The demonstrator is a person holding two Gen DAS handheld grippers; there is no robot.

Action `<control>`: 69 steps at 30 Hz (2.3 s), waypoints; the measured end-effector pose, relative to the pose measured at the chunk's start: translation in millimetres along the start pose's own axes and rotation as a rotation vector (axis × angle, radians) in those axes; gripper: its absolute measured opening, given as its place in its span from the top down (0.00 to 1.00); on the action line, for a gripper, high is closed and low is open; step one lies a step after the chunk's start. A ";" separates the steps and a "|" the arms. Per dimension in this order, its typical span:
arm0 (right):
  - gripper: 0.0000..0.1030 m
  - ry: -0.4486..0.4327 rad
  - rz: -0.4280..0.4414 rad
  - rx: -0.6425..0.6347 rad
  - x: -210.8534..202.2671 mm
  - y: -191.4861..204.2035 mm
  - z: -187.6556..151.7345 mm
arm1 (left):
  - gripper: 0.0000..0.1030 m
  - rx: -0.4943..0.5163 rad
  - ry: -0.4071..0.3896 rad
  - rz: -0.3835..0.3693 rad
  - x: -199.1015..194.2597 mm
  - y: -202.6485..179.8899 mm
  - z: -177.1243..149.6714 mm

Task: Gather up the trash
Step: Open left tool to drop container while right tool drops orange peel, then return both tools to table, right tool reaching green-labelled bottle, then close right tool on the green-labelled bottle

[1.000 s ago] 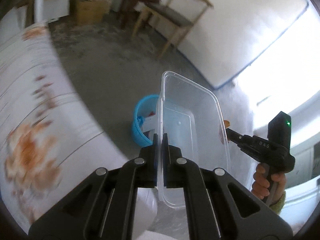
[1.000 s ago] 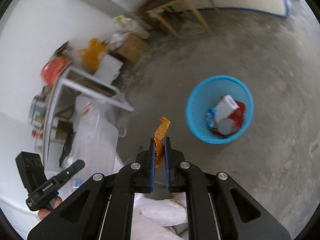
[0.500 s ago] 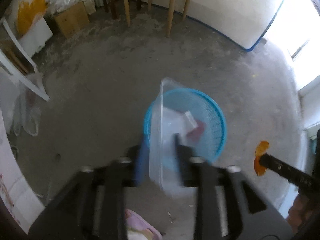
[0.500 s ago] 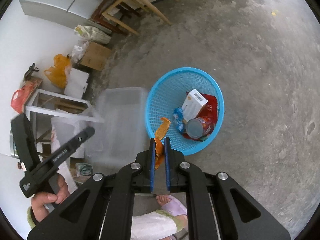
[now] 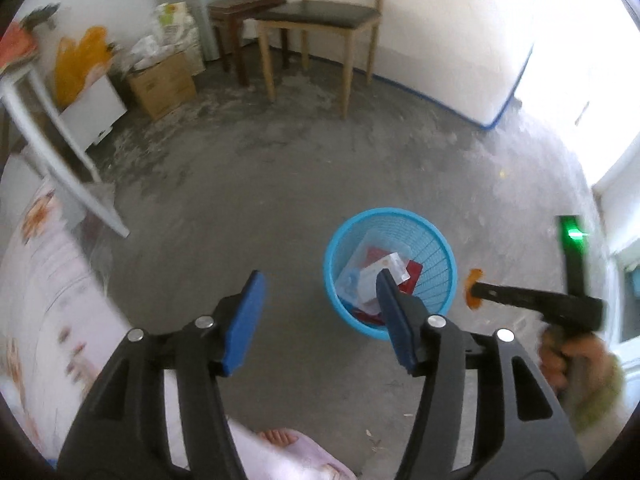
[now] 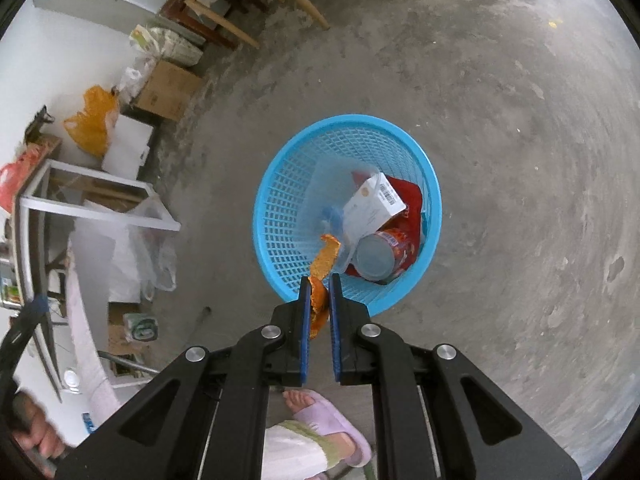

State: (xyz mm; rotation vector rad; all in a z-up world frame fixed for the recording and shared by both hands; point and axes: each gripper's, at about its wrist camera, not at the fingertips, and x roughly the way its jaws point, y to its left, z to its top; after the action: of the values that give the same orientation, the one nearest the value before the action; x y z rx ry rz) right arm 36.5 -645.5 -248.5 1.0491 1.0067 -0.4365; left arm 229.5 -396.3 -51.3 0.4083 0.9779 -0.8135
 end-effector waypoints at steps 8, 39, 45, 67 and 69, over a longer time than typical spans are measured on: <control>0.57 -0.041 -0.090 -0.029 2.1 17.1 11.4 | 0.32 -0.242 -0.130 -0.097 -107.5 94.3 -78.9; 0.35 0.150 0.327 -0.921 -73.5 382.7 -229.0 | 0.26 -0.838 -0.427 0.285 -284.5 287.4 -409.2; 0.17 0.067 0.333 -1.415 -61.1 510.7 -294.2 | 0.26 -0.729 -0.464 0.238 -282.7 268.6 -397.1; 0.25 0.306 -0.005 -1.744 138.2 689.7 -369.6 | 0.26 -0.696 -0.443 0.153 -258.7 269.6 -389.8; 0.33 0.334 -0.003 -1.688 140.4 685.5 -360.0 | 0.26 -0.696 -0.444 0.150 -257.4 267.5 -389.4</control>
State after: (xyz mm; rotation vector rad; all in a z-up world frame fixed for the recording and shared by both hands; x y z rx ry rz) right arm 431.3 10.3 -65.8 -0.4374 1.2021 0.6086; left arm 133.9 133.1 -44.6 -0.2909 0.7403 -0.3613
